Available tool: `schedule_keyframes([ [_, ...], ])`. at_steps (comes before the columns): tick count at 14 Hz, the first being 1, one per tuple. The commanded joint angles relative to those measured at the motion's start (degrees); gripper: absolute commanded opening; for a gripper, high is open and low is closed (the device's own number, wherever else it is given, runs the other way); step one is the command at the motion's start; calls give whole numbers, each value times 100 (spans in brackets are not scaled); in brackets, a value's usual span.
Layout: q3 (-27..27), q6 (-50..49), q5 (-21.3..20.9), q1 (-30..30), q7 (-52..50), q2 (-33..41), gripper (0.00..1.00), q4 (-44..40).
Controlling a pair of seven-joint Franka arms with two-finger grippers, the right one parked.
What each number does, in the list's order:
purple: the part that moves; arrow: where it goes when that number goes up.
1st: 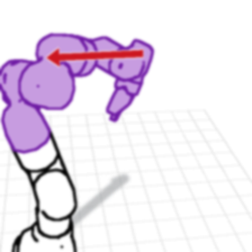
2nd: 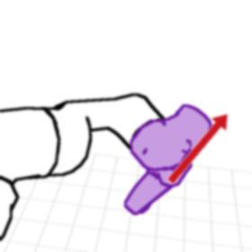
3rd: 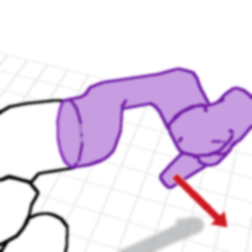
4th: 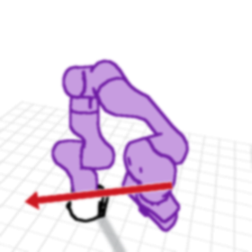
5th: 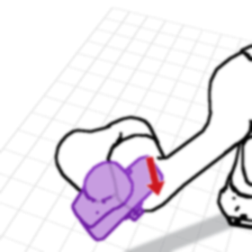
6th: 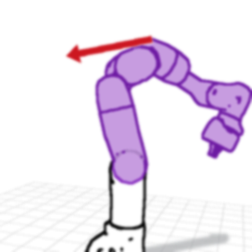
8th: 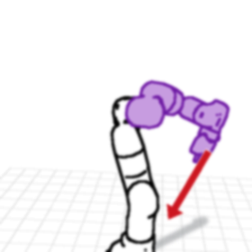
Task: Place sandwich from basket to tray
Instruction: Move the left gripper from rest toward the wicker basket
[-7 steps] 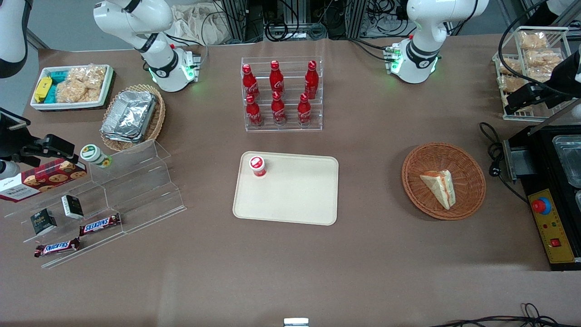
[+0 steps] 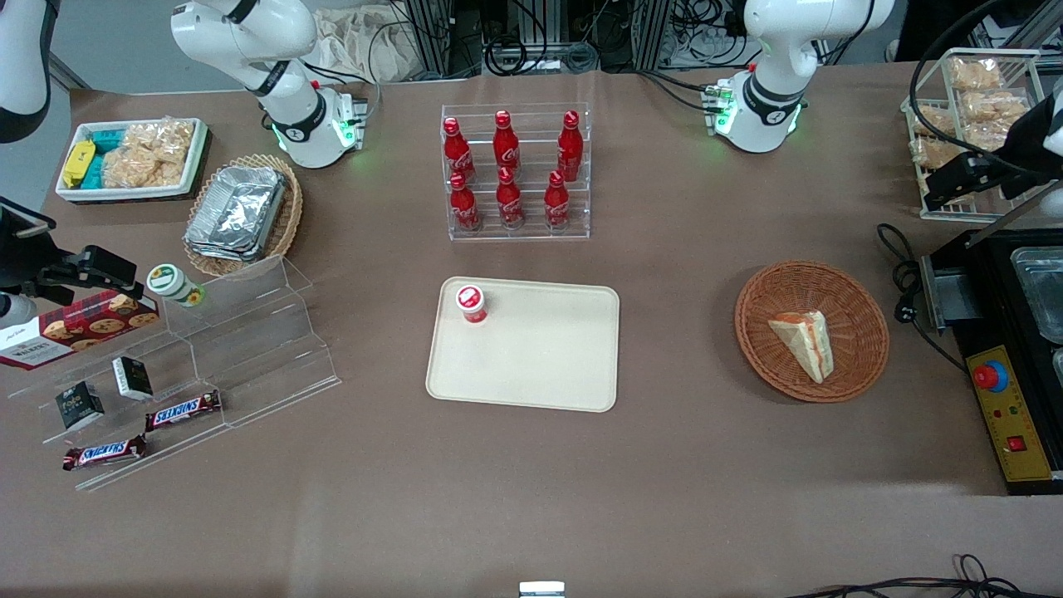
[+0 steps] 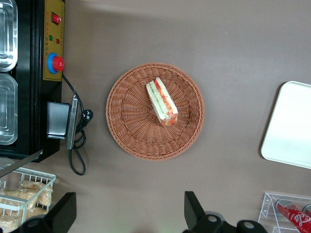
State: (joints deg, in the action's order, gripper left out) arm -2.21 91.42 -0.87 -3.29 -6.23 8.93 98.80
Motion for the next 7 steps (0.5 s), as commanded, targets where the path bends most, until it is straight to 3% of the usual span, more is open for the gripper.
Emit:
schedule_keyframes([
  [1, -25, -28, -80, 4, -149, -233, 100, -19],
  [7, -16, 586, 114, -31, -1231, -1164, 100, -1],
])
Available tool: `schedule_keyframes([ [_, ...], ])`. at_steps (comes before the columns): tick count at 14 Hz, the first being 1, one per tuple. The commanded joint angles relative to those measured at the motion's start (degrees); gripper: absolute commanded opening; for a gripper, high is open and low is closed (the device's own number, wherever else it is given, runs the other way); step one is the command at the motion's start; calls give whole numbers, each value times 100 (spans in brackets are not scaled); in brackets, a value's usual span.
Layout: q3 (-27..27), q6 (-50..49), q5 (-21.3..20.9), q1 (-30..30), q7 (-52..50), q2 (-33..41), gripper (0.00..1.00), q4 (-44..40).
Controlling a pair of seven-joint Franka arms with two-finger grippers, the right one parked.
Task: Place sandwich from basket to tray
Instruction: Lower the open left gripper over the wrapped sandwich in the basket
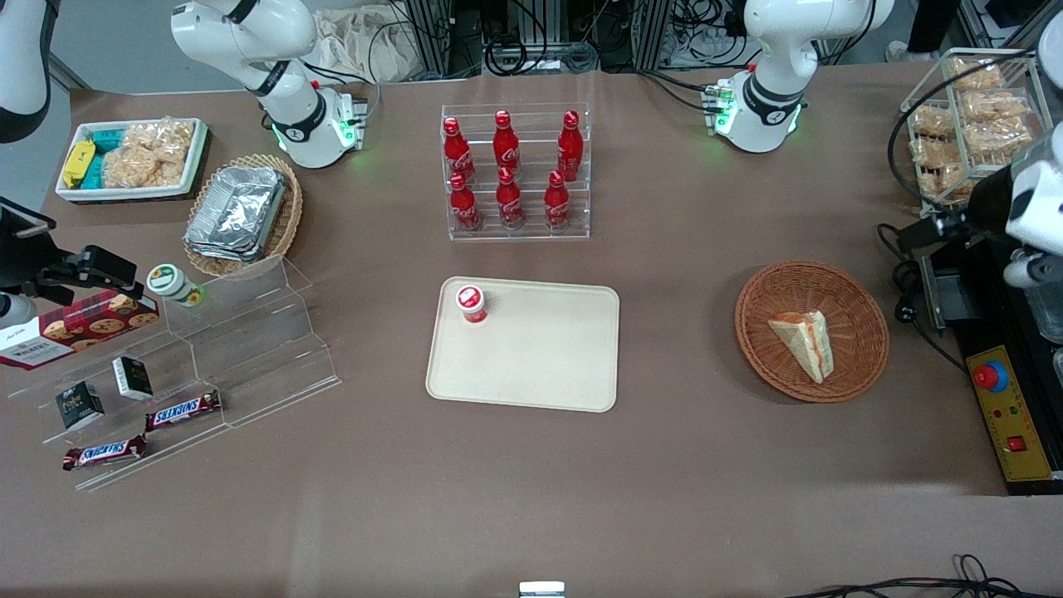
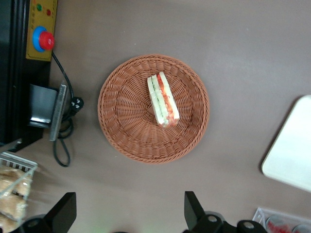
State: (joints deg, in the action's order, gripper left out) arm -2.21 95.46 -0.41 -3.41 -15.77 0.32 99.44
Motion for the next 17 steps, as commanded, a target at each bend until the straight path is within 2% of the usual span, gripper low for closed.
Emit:
schedule_keyframes([
  [1, -7, 357, 154, -28, -356, -496, 100, -39],
  [6, 2, 1806, 286, -37, -822, -1209, 100, 619],
  [10, 2, 3037, 366, -37, -901, -1499, 100, 1419],
  [17, -7, 4208, 375, -11, -1111, -2035, 100, 1983],
])
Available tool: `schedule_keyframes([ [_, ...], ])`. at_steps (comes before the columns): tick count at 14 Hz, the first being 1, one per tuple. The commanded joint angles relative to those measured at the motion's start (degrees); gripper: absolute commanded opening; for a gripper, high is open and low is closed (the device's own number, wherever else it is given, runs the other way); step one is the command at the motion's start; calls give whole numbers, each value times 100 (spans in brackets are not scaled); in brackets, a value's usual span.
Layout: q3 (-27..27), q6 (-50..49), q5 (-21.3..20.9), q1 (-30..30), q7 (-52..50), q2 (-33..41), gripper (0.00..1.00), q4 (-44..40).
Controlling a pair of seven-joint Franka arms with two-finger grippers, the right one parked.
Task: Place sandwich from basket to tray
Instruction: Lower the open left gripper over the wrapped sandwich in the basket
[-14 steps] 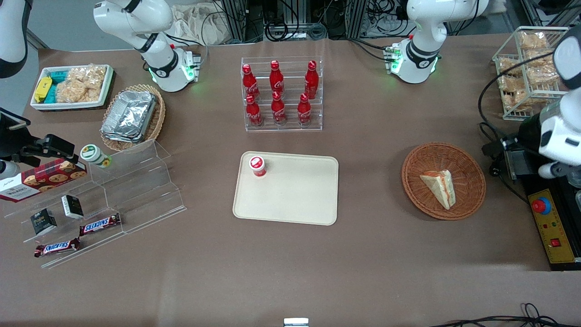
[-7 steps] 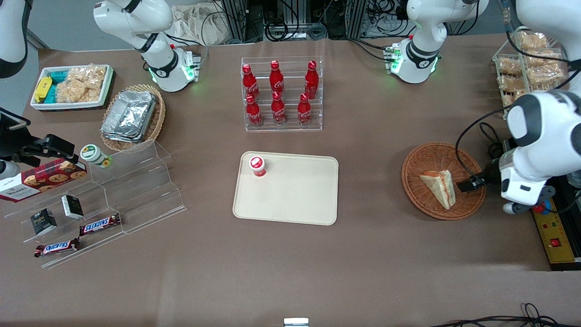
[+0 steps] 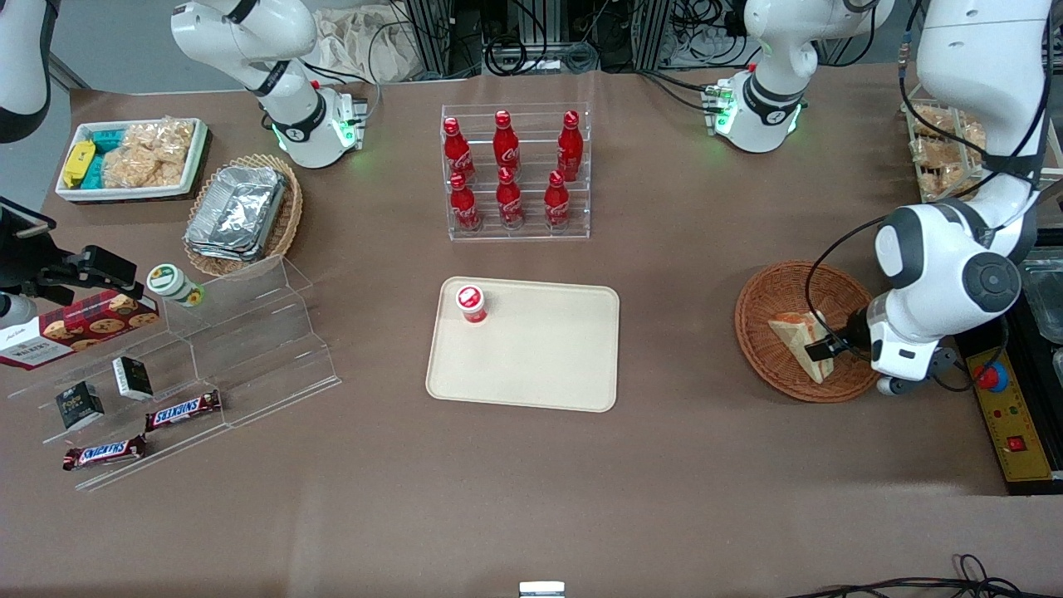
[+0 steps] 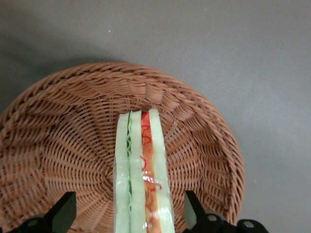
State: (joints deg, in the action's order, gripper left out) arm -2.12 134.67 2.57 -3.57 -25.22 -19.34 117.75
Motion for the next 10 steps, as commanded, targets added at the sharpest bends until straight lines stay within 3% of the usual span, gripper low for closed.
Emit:
schedule_keyframes([
  [1, -17, 357, 77, 49, -237, -139, 100, 161],
  [3, -25, 463, 68, 58, -247, -157, 99, 248],
  [5, -25, 455, 59, 50, -238, -157, 75, 249],
  [7, -25, 437, 59, 50, -238, -149, 42, 240],
  [9, -34, 385, 24, 58, -185, -105, 20, 179],
  [10, -52, 358, -2, 58, -159, -52, 15, 100],
])
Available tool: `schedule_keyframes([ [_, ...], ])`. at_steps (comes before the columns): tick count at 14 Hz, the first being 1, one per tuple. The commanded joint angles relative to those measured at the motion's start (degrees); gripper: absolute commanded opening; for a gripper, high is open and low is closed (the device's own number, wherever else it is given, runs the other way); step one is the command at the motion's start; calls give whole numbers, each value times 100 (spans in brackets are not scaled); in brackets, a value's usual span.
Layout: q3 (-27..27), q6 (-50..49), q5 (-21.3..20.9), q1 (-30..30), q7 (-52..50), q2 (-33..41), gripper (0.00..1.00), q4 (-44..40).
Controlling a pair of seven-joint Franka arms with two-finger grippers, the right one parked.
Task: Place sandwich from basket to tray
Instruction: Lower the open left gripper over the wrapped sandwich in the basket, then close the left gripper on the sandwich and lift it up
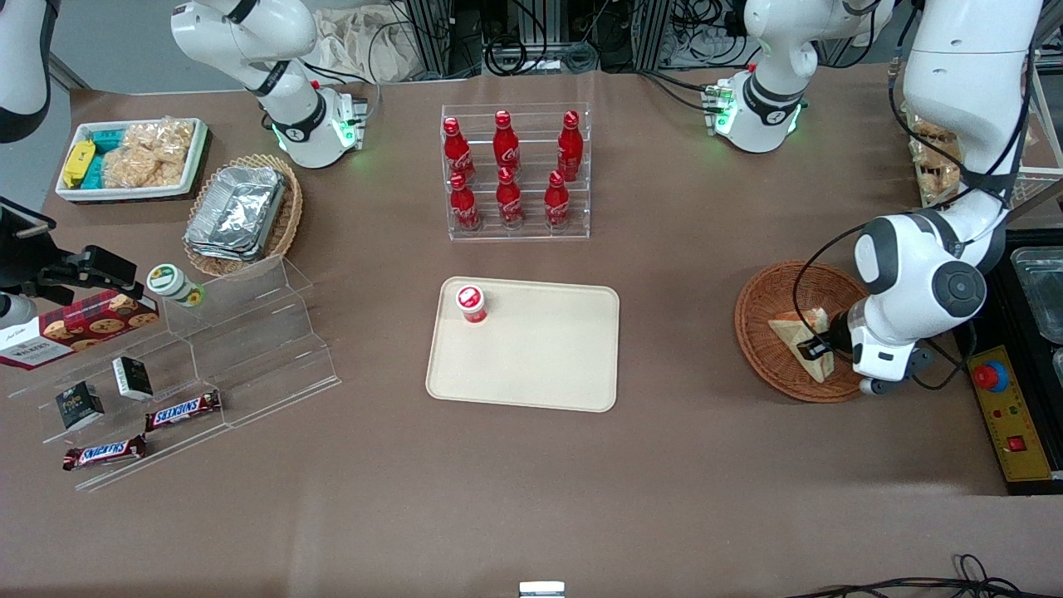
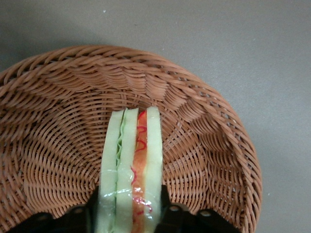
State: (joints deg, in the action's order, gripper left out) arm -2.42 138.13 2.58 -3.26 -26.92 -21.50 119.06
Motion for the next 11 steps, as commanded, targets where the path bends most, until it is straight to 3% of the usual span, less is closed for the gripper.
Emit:
schedule_keyframes([
  [1, -48, -101, -46, 80, 11, 242, 14, -162],
  [11, -74, -4282, -468, 1090, 135, 865, 10, -3440],
])
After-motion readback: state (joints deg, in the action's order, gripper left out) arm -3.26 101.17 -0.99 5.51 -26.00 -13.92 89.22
